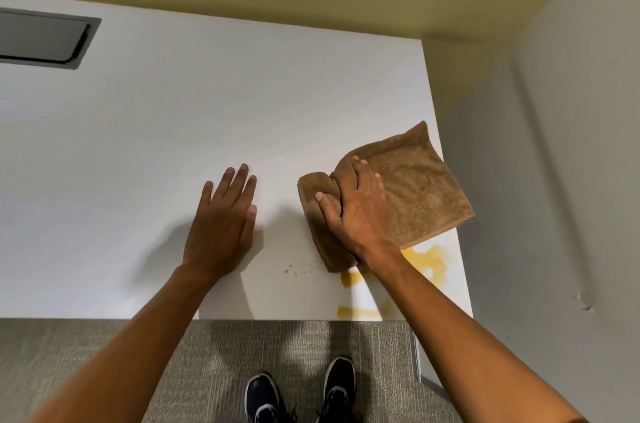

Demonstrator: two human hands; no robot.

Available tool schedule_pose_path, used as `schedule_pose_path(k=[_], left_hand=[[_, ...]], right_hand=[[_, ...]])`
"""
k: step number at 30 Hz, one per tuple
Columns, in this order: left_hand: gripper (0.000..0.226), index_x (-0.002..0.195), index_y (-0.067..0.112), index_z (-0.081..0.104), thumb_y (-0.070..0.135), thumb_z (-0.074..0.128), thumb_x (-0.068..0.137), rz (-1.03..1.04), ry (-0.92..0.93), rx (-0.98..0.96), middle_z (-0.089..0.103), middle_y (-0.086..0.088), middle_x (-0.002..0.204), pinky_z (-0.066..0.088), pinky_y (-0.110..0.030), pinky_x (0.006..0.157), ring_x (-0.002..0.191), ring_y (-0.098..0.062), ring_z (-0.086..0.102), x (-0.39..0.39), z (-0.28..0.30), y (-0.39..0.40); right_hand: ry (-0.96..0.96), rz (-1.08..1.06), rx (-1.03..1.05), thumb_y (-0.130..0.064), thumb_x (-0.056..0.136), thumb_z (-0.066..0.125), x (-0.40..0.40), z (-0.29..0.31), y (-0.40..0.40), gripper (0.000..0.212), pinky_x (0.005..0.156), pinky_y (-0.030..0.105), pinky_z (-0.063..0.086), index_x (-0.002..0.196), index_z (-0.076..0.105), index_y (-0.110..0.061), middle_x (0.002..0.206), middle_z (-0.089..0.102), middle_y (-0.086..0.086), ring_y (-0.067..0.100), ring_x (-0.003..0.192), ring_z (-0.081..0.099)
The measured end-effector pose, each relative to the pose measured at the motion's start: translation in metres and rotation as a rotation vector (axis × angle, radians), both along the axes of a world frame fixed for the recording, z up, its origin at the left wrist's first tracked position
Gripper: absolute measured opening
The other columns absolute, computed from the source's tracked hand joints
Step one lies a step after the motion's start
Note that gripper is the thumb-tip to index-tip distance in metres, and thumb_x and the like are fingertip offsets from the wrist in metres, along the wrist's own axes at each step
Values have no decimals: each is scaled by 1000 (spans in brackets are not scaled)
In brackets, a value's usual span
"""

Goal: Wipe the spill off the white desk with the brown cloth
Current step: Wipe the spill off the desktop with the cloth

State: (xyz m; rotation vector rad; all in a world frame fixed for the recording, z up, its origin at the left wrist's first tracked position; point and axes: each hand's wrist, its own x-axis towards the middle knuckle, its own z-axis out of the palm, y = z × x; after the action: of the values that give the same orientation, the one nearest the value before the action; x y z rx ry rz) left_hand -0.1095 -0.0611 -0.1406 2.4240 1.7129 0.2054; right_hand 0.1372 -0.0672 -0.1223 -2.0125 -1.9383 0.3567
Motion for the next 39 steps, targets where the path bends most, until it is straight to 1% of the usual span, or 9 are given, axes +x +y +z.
schedule_pose_path(k=[5,10,18,22,24,28,30,35,39], left_hand=[[54,147,0,42,22,27,100,-20,-60,51,34,-17,158,26,-55,118,147,-35,31,-1,-2,-3],[54,147,1,41,23,27,100,-24,-113,68,33,-15,159,21,-52,120,149,-32,28,-2,-4,-4],[56,149,1,38,25,22,101,-27,-121,53,32,-15,159,20,-50,120,150,-31,26,-4,-2,-4],[55,149,2,38,25,22,102,-28,-143,50,32,-14,159,19,-49,121,150,-30,26,-4,-3,-4],[55,149,1,38,26,22,102,-38,-150,42,32,-14,159,19,-48,121,150,-29,26,-6,-4,-2],[56,151,3,34,27,21,103,-132,-144,24,28,-12,161,19,-45,122,151,-25,21,-18,-3,7],[55,152,4,33,28,22,103,-158,-127,14,26,-11,162,19,-45,122,152,-25,20,-21,-3,11],[54,152,5,35,28,24,103,-129,-137,-2,29,-9,161,19,-43,122,151,-27,23,-18,0,12],[55,152,6,35,28,23,103,-127,-151,-21,30,-9,161,16,-40,123,151,-26,23,-17,4,11]], right_hand=[[145,54,38,-35,101,46,-8,-5,-17,44,121,41,26,137,57,-12,151,48,7,22,143,40],[249,239,-29,-36,105,39,-6,4,-49,44,122,32,24,140,55,-15,145,56,3,16,140,44],[491,365,-103,-39,101,53,22,25,-101,34,100,36,51,119,66,-13,128,68,-1,7,125,59],[445,156,-51,-67,93,45,35,42,-93,58,91,33,52,133,50,-27,128,59,-7,6,114,56],[391,-50,-5,-76,85,48,35,41,-79,79,98,26,46,147,35,-29,143,47,-5,8,126,47],[63,-131,-168,-86,78,43,10,16,-59,112,123,42,16,159,11,-15,166,11,10,26,153,11],[-58,-165,-114,-81,82,38,-1,-1,-59,105,124,46,12,157,22,-8,165,12,18,31,154,10],[-98,-250,59,-43,100,35,-13,-15,-52,56,115,55,31,140,55,-8,153,43,19,39,143,37],[0,-211,156,-12,99,57,-19,-21,-46,32,113,50,38,128,65,-3,142,56,15,34,135,51]])
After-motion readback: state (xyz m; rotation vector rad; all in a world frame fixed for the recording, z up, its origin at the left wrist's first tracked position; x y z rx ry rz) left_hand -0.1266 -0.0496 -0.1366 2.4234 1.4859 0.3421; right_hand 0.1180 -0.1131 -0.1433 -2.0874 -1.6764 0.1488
